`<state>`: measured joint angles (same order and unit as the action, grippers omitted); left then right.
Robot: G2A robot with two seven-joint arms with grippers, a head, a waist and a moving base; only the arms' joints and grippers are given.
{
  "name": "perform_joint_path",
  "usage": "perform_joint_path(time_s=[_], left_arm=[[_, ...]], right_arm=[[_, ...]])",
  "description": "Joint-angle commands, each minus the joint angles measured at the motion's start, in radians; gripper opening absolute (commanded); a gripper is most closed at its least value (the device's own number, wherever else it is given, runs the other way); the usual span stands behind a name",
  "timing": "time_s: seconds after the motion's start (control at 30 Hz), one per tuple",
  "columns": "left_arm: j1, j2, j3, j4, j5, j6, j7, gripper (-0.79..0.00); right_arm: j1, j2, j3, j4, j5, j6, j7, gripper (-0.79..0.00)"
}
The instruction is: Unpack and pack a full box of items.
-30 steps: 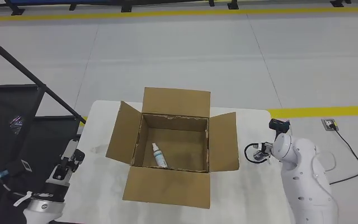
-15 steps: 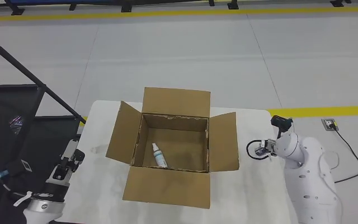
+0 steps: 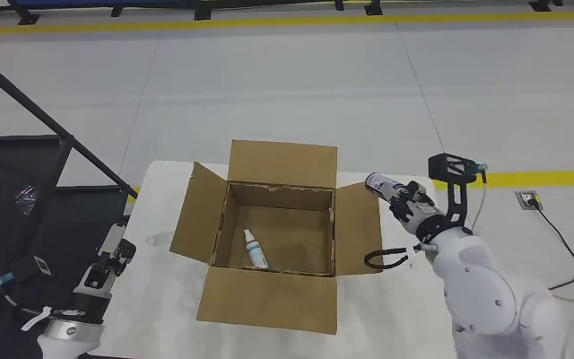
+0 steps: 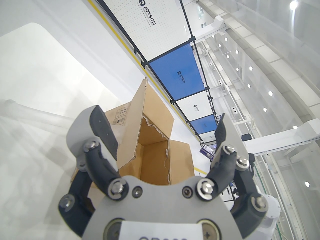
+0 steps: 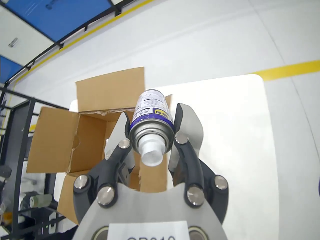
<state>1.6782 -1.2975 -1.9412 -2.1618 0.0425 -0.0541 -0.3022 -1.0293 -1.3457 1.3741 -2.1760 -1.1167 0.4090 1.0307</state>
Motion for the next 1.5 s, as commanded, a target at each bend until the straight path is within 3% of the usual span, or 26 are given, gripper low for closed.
perform_joint_path(time_s=[0.0, 0.13, 0.33, 0.5, 0.63, 0.77, 0.9, 1.03, 1.23, 1.37, 1.47], left_arm=[[0.0, 0.0, 0.0, 0.0, 0.0, 0.0, 0.0, 0.0], [0.0, 0.0, 0.0, 0.0, 0.0, 0.0, 0.0, 0.0], [0.0, 0.0, 0.0, 0.0, 0.0, 0.0, 0.0, 0.0], [0.0, 0.0, 0.0, 0.0, 0.0, 0.0, 0.0, 0.0], [0.0, 0.0, 0.0, 0.0, 0.0, 0.0, 0.0, 0.0], [0.0, 0.0, 0.0, 0.0, 0.0, 0.0, 0.0, 0.0], [0.0, 0.0, 0.0, 0.0, 0.0, 0.0, 0.0, 0.0], [-0.001, 0.0, 0.0, 0.0, 0.003, -0.001, 0.006, 0.0], [-0.014, 0.002, 0.003, -0.003, 0.029, 0.014, 0.031, 0.0], [-0.037, 0.006, 0.017, 0.007, 0.099, 0.018, 0.042, 0.0], [-0.074, 0.009, 0.048, 0.04, 0.139, 0.024, 0.036, 0.0]], right_arm=[[0.031, -0.004, -0.09, 0.048, -0.019, -0.034, 0.025, -0.785], [0.157, -0.024, -0.282, 0.242, -0.114, -0.033, 0.071, -0.785], [0.35, -0.086, -0.525, 0.585, -0.133, -0.005, 0.123, -0.785], [0.455, -0.146, -0.659, 0.819, -0.135, 0.026, 0.113, -0.785], [0.508, -0.182, -0.701, 0.922, -0.112, 0.032, 0.114, -0.785], [0.535, -0.206, -0.718, 0.979, -0.099, 0.023, 0.127, -0.456], [0.551, -0.225, -0.727, 1.02, -0.1, 0.02, 0.134, -0.237], [0.561, -0.238, -0.72, 1.038, -0.093, 0.011, 0.136, -0.191], [0.551, -0.236, -0.668, 0.987, -0.094, -0.01, 0.147, -0.182], [0.497, -0.211, -0.566, 0.822, -0.065, -0.044, 0.17, -0.209], [0.408, -0.181, -0.465, 0.61, -0.083, -0.065, 0.191, -0.157]])
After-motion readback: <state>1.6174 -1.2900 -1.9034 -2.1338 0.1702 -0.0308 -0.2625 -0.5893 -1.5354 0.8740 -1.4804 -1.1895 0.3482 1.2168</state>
